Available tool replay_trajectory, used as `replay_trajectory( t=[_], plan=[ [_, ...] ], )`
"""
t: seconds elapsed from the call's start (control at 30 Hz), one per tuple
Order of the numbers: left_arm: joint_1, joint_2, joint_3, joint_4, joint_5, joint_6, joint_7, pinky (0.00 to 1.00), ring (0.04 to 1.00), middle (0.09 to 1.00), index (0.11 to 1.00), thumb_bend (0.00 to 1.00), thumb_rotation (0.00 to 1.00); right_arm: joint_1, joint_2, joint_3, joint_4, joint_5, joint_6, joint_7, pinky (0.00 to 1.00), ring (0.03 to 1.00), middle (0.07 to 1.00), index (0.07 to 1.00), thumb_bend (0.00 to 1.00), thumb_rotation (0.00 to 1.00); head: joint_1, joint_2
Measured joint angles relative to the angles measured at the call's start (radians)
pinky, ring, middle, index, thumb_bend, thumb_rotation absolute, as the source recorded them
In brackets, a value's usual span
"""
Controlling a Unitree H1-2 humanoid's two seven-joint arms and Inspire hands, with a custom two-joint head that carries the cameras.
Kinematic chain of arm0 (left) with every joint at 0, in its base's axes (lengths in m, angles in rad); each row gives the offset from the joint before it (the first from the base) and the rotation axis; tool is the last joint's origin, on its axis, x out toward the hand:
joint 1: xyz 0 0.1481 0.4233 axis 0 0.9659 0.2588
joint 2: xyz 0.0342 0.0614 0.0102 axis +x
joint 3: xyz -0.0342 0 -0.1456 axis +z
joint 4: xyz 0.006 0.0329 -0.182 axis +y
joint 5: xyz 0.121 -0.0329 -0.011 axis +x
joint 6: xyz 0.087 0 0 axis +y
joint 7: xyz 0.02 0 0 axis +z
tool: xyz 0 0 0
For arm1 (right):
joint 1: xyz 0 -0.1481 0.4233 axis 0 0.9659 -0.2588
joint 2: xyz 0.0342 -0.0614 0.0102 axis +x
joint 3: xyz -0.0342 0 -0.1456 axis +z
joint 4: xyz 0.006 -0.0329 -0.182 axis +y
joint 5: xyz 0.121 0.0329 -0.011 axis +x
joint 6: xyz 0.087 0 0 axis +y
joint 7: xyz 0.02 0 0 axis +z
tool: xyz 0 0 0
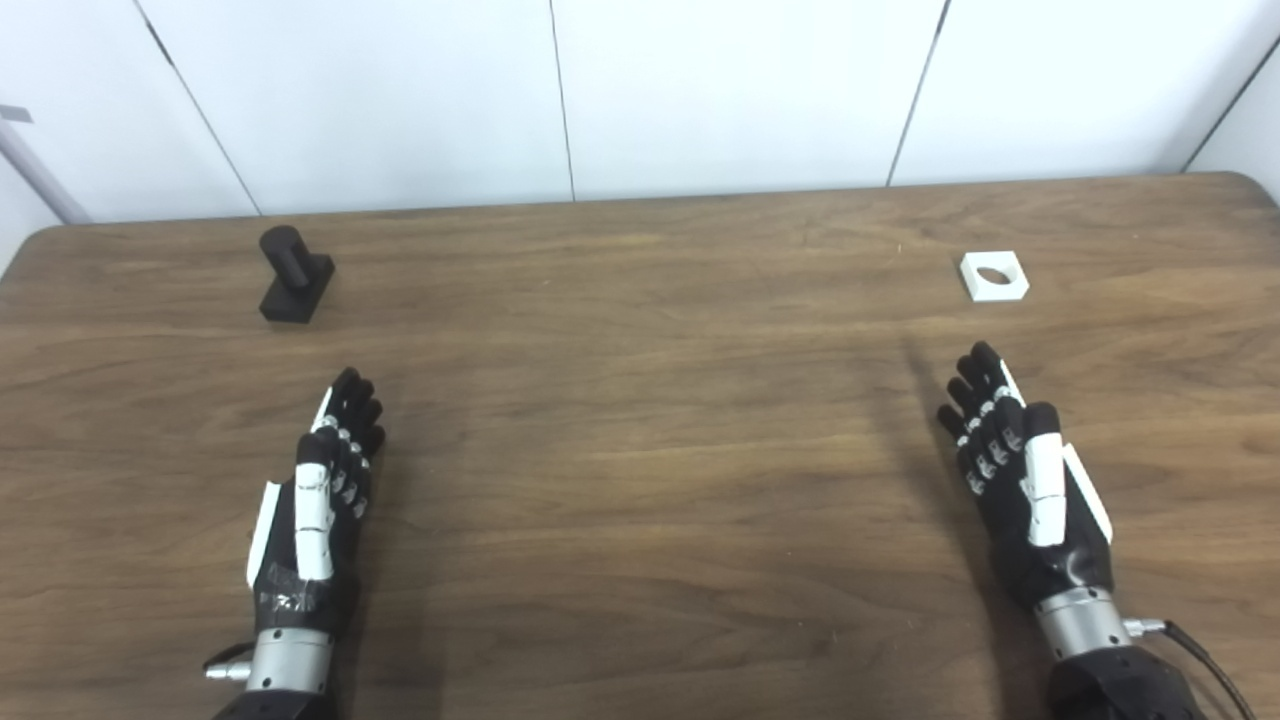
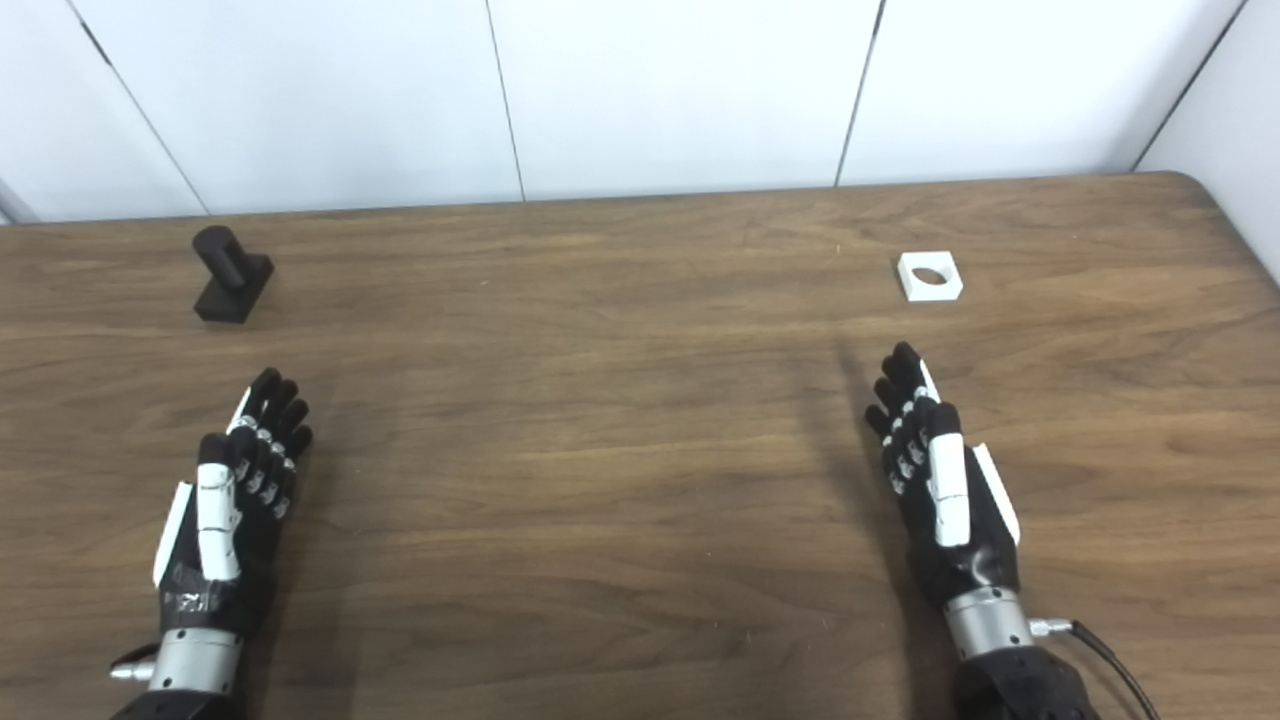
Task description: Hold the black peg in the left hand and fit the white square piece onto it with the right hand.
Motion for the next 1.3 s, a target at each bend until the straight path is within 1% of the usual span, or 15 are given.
replay_trajectory(
  t=[0.37,0.53,0.6,0.67,0.83,0.9,1.03,1.1,1.13,1.2,1.3],
  plan=[
    [0.0,0.0,0.0,0.0,0.002,0.0,0.001,1.0,0.983,0.981,1.0,0.59,0.96,0.0,0.0,0.0,0.0,-0.004,0.0,0.0,1.0,1.0,1.0,1.0,0.67,1.0,0.0,0.002],
    [0.0,0.0,0.0,0.0,0.002,0.0,0.001,1.0,0.98,0.978,0.998,0.59,0.95,0.0,0.0,0.0,0.0,-0.003,0.0,0.0,1.0,1.0,1.0,1.0,0.68,1.0,0.014,-0.014],
    [0.0,-0.001,-0.001,0.0,0.003,0.0,0.002,1.0,0.984,0.98,0.999,0.59,0.96,0.0,0.0,-0.002,0.0,-0.002,0.0,0.0,1.0,1.0,1.0,1.0,0.67,1.0,0.038,-0.032],
    [0.0,-0.001,-0.003,0.0,0.006,-0.001,0.004,1.0,0.985,0.979,1.0,0.58,0.96,0.001,-0.001,-0.004,0.003,0.001,-0.004,0.002,1.0,1.0,1.0,1.0,0.67,1.0,0.051,-0.04],
    [0.0,-0.004,-0.01,0.003,0.024,-0.011,0.017,1.0,0.979,0.973,0.995,0.57,0.96,0.002,-0.002,-0.01,0.026,0.005,-0.037,0.013,1.0,1.0,1.0,1.0,0.66,1.0,0.116,-0.087],
    [0.0,-0.005,-0.013,0.005,0.029,-0.029,0.022,0.99,0.972,0.968,0.99,0.57,0.96,0.002,-0.003,-0.013,0.032,0.005,-0.046,0.022,1.0,1.0,1.0,1.0,0.65,1.0,0.124,-0.092],
    [0.0,-0.006,-0.022,0.008,0.042,-0.045,0.028,0.99,0.977,0.978,0.997,0.59,0.96,0.004,-0.005,-0.015,0.035,0.005,-0.053,0.026,1.0,1.0,1.0,1.0,0.66,1.0,0.19,-0.149],
    [0.0,-0.008,-0.027,0.01,0.046,-0.053,0.028,0.99,0.978,0.977,1.0,0.58,0.95,0.005,-0.008,-0.015,0.04,0.005,-0.061,0.032,1.0,1.0,1.0,1.0,0.67,1.0,0.205,-0.167],
    [0.0,-0.008,-0.03,0.011,0.052,-0.059,0.028,0.99,0.978,0.977,1.0,0.58,0.95,0.006,-0.009,-0.016,0.042,0.005,-0.065,0.034,1.0,1.0,1.0,1.0,0.67,1.0,0.206,-0.167],
    [0.0,-0.009,-0.035,0.016,0.064,-0.077,0.028,0.99,0.984,0.982,1.0,0.57,0.94,0.006,-0.009,-0.017,0.043,0.005,-0.067,0.038,1.0,1.0,1.0,1.0,0.67,1.0,0.224,-0.192],
    [-0.001,-0.01,-0.039,0.021,0.066,-0.086,0.028,1.0,0.985,0.986,1.0,0.56,0.94,0.007,-0.009,-0.018,0.045,0.005,-0.07,0.042,1.0,1.0,1.0,1.0,0.67,1.0,0.227,-0.198]
  ],
)
